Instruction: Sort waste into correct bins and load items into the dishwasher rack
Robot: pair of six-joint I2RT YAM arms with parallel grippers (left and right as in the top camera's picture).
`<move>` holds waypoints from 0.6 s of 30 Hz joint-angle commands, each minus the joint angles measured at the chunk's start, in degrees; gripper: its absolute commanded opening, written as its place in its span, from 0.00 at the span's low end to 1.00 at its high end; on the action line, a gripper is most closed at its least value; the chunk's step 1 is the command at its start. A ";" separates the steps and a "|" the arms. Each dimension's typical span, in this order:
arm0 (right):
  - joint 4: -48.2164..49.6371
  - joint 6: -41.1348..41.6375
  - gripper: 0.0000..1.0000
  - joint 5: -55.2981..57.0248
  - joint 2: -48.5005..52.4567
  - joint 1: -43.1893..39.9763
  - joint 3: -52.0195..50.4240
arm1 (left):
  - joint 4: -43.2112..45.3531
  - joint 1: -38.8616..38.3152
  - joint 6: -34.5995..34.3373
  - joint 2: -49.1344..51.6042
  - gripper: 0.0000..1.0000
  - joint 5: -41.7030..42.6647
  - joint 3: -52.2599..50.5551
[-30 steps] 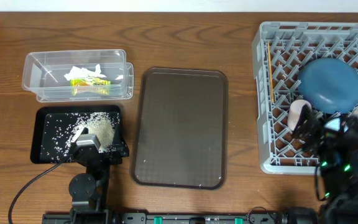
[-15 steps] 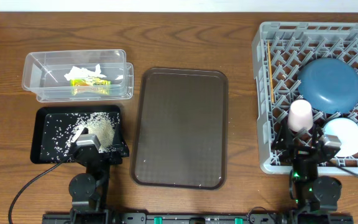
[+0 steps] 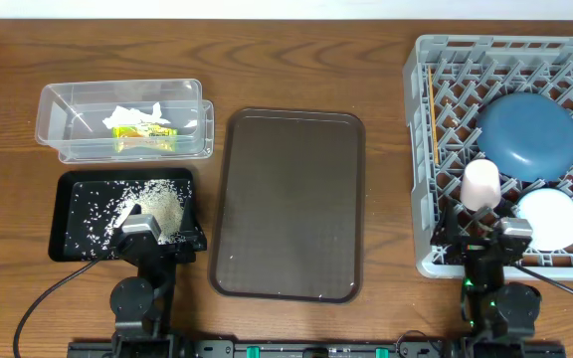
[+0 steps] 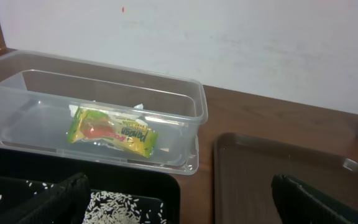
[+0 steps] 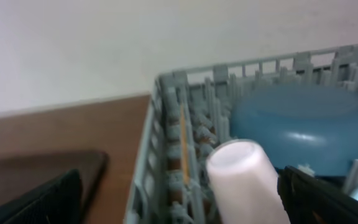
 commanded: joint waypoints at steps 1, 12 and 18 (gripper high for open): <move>-0.44 -10.03 0.99 0.17 -0.42 0.55 -0.07 | -2.32 -0.24 -0.11 -0.35 0.95 -1.75 -0.90; -0.28 -13.00 0.99 0.17 -0.42 0.50 -0.07 | -2.32 -0.24 -0.11 -0.35 0.95 -1.75 -0.90; -0.28 -13.00 0.99 0.20 -0.42 0.50 -0.07 | -2.32 -0.24 -0.11 -0.35 0.95 -1.75 -0.90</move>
